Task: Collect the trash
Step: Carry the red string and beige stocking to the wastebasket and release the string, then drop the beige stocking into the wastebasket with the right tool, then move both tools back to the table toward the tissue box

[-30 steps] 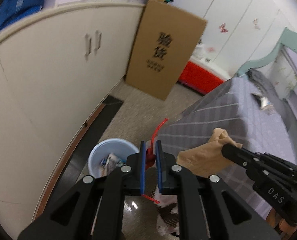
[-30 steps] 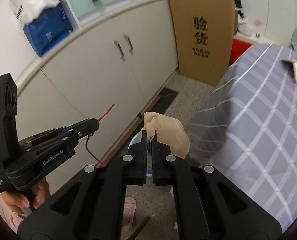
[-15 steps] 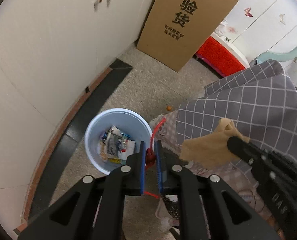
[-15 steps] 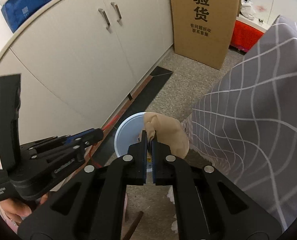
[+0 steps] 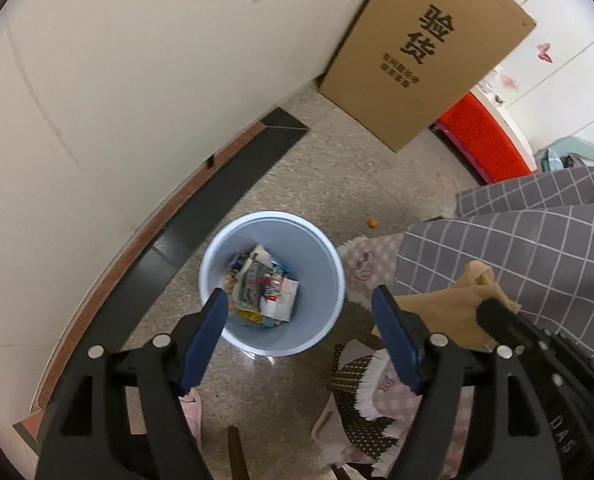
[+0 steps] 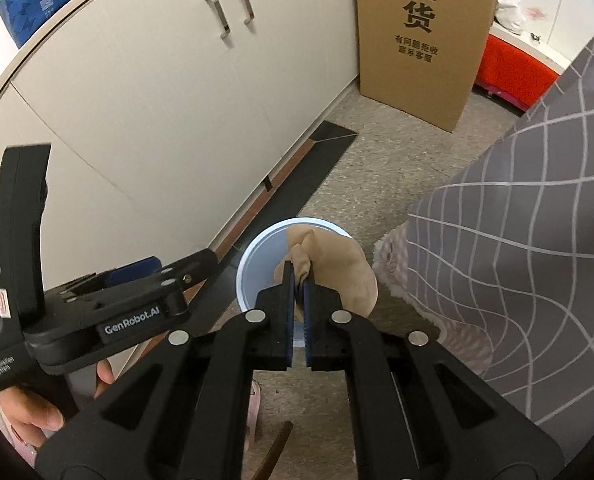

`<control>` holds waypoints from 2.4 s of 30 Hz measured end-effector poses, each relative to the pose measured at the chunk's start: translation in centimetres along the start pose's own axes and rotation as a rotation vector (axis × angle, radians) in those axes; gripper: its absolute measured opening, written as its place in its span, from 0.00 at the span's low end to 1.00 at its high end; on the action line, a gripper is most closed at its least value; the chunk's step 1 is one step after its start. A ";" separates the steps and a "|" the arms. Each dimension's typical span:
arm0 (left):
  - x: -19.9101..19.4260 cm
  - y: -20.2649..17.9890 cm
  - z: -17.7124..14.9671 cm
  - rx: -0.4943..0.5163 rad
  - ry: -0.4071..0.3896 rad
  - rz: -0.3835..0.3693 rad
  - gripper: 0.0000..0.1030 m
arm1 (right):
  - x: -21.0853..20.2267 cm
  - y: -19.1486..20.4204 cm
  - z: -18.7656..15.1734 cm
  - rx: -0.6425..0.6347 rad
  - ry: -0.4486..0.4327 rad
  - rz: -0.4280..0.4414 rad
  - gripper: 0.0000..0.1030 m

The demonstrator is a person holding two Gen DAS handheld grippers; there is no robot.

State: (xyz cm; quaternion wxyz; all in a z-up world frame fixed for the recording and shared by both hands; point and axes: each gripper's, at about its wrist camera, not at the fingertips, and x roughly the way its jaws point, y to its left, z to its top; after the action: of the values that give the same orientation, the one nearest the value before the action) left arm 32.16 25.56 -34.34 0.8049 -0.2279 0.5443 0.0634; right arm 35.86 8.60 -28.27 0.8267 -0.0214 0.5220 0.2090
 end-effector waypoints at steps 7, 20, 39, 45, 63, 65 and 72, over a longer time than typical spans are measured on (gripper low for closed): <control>-2.6 2.2 0.1 -0.062 -0.066 0.052 0.71 | 0.0 0.4 1.4 0.051 -0.031 0.076 0.38; -12.1 -1.2 -1.6 -0.029 -0.264 0.067 0.73 | -11.0 1.3 -0.6 -0.001 -0.275 -0.049 0.68; -22.9 -23.5 -11.9 0.364 -0.431 -0.085 0.78 | -30.4 -13.4 -12.4 0.241 -0.539 -0.052 0.68; -23.2 -27.4 -14.3 0.415 -0.425 -0.088 0.78 | -31.9 -16.8 -14.3 0.292 -0.551 -0.046 0.68; -21.1 -31.2 -13.9 0.436 -0.384 -0.067 0.80 | -31.7 -20.7 -13.8 0.311 -0.532 -0.048 0.68; -20.8 -31.3 -13.3 0.434 -0.378 -0.069 0.79 | -31.6 -21.1 -13.3 0.312 -0.528 -0.052 0.68; -19.7 -32.2 -10.8 0.447 -0.364 -0.096 0.80 | -30.8 -22.7 -10.8 0.316 -0.505 -0.071 0.68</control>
State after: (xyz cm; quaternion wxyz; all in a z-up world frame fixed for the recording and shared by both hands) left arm 26.41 -4.86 -10.24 0.9217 -0.0551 0.3799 -0.0563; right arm 23.64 -24.79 -10.42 0.9303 0.1417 0.3247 0.0948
